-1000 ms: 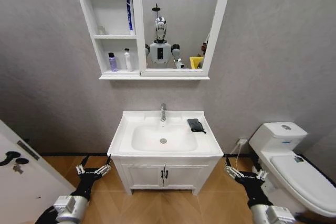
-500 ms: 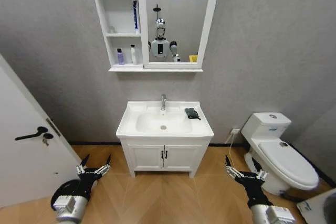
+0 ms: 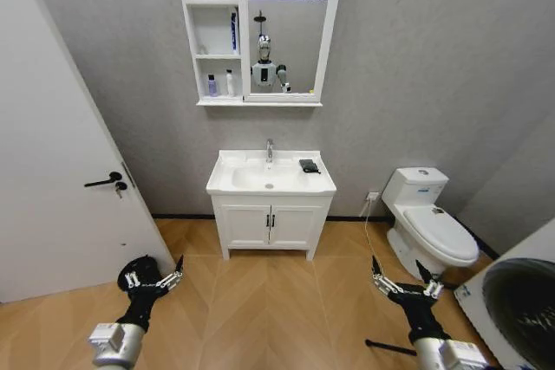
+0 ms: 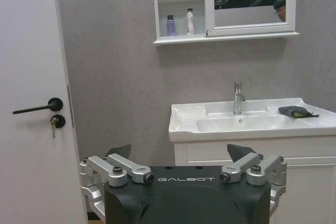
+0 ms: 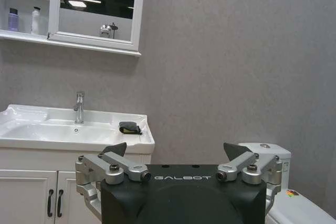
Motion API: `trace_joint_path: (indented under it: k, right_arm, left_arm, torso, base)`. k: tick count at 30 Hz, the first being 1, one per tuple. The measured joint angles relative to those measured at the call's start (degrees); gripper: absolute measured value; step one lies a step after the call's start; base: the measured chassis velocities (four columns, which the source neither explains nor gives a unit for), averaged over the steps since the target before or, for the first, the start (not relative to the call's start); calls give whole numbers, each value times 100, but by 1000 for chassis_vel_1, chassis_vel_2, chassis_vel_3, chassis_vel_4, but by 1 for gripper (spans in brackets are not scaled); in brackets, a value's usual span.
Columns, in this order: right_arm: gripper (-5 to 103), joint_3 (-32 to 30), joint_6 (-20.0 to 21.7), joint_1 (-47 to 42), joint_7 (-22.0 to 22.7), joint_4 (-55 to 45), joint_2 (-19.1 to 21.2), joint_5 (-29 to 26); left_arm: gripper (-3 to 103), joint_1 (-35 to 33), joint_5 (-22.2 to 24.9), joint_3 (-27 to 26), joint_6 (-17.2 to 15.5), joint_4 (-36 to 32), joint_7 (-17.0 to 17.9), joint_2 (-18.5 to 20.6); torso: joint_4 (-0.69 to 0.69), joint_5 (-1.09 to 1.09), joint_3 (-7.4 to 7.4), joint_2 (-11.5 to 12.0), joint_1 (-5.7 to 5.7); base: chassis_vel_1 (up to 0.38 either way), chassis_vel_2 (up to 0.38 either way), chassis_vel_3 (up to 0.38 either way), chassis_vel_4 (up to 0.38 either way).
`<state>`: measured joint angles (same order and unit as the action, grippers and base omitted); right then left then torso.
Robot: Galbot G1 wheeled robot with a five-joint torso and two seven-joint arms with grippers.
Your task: Move facial cleanser and shampoo from washbasin to cabinet, then wipe washbasin with towel.
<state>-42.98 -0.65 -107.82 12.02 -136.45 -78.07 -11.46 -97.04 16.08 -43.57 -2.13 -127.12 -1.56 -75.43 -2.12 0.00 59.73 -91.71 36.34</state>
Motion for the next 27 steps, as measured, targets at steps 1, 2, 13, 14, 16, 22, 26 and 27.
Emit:
trace_joint_path:
  k: [1,2,13,14,16,22,26,27]
  right_arm:
    - [100,0,0,0,0,0,0,0]
    - [100,0,0,0,0,0,0,0]
    - [100,0,0,3,0,0,0,0]
    - [100,0,0,3,0,0,0,0]
    - [100,0,0,3,0,0,0,0]
    - [100,0,0,2,0,0,0,0]
    - [100,0,0,1,0,0,0,0]
    - [100,0,0,1,0,0,0,0]
  left_arm:
    - [100,0,0,0,0,0,0,0]
    - [100,-1,0,0,0,0,0,-1]
    - [100,2,0,0,0,0,2,0]
    - [100,2,0,0,0,0,2,0]
    - [100,2,0,0,0,0,2,0]
    - [100,1,0,0,0,0,1,0]
    - [100,1,0,0,0,0,2,0]
    - [100,1,0,0,0,0,1,0]
  torso:
    - [0,0,0,0,0]
    - [-2,0,-2,-2,-4]
    - [-2,0,2,4,9]
    - [-1,0,3,5,11]
    - [0,0,3,5,11]
    - [0,0,0,2,1]
    - [0,-1,-1,0,0]
    - [0,0,-1,0,-1]
  base:
    - [287,-308,-315,273]
    - [220,-203,-261,273]
    - [30,-27,-50,51]
    - [-70,64,77,-83]
    - [-70,64,49,-34]
    - [0,0,0,0]
    - [26,-7,-17,22]
    - [52,1,-8,43]
